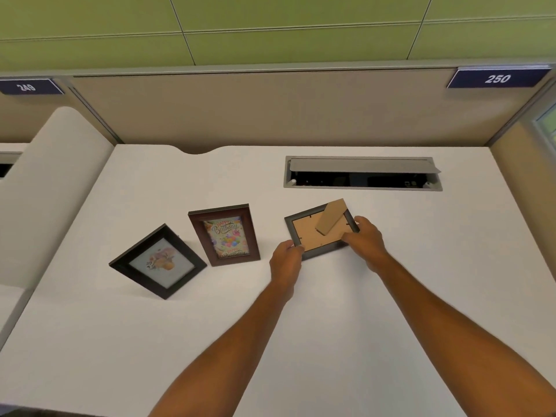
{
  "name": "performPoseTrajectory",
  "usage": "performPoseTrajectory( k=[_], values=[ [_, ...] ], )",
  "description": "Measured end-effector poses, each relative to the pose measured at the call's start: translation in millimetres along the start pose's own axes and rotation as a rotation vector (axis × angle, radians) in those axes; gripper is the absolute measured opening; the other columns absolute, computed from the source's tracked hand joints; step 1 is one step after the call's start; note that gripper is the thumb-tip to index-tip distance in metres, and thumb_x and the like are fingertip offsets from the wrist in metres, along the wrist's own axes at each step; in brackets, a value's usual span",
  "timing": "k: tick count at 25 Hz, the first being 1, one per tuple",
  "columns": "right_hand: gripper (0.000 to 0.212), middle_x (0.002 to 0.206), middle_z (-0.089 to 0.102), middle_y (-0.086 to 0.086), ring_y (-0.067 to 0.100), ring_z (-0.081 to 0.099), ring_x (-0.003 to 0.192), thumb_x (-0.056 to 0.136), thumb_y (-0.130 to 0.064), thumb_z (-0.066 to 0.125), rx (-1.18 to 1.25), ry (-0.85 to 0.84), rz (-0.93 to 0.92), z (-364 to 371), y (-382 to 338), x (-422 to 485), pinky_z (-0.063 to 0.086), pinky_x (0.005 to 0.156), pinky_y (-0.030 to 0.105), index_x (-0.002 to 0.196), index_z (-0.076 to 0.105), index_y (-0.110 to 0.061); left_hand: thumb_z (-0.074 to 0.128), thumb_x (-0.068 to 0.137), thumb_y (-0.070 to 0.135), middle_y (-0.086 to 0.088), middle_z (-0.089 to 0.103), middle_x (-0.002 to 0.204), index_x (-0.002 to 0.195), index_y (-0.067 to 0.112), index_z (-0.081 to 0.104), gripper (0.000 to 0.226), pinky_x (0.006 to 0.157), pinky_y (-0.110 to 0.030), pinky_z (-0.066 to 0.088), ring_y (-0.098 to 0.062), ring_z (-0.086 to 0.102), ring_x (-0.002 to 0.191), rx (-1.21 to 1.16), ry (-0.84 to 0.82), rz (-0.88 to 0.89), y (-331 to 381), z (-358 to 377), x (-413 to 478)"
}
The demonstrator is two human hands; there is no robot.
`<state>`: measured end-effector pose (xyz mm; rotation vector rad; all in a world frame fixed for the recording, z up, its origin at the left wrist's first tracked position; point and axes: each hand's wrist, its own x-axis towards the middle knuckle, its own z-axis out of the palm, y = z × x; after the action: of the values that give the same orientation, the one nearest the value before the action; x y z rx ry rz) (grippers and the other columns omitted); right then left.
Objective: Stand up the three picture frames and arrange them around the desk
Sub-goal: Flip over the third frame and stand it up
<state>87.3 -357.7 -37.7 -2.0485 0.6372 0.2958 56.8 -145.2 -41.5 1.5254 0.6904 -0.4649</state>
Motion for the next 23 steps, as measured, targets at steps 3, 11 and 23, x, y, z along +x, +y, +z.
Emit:
performPoseTrajectory(
  k=[3, 11, 23],
  values=[
    [0.064, 0.149, 0.058, 0.014, 0.034, 0.061, 0.130, 0.097, -0.012, 0.076, 0.156, 0.051, 0.067, -3, -2, 4, 0.055, 0.099, 0.040, 0.156, 0.050, -0.007, 0.071, 0.101, 0.029, -0.002, 0.068, 0.132, 0.148, 0.019, 0.062, 0.049, 0.113, -0.043, 0.056, -0.020, 0.066, 0.118, -0.024, 0.012, -0.019, 0, -1, 0],
    [0.038, 0.119, 0.068, 0.011, 0.027, 0.075, 0.097, 0.094, -0.004, 0.080, 0.235, -0.074, 0.018, -14, -23, 0, 0.069, 0.069, 0.039, 0.124, 0.059, -0.016, 0.067, 0.106, 0.031, -0.014, 0.062, 0.141, 0.143, 0.015, 0.063, 0.041, 0.103, -0.046, 0.063, -0.032, 0.064, 0.128, -0.099, -0.047, -0.143, 16, -1, -5],
    [0.034, 0.104, 0.072, -0.006, 0.018, 0.071, 0.095, 0.091, -0.011, 0.084, -0.029, -0.048, -0.389, -24, -32, -74, 0.061, 0.074, 0.020, 0.114, 0.068, -0.030, 0.043, 0.102, 0.078, -0.030, 0.060, 0.149, 0.149, 0.000, 0.058, 0.092, 0.115, -0.059, 0.054, -0.045, 0.068, 0.132, -0.206, -0.395, -0.199, 40, -18, -22]
  ],
)
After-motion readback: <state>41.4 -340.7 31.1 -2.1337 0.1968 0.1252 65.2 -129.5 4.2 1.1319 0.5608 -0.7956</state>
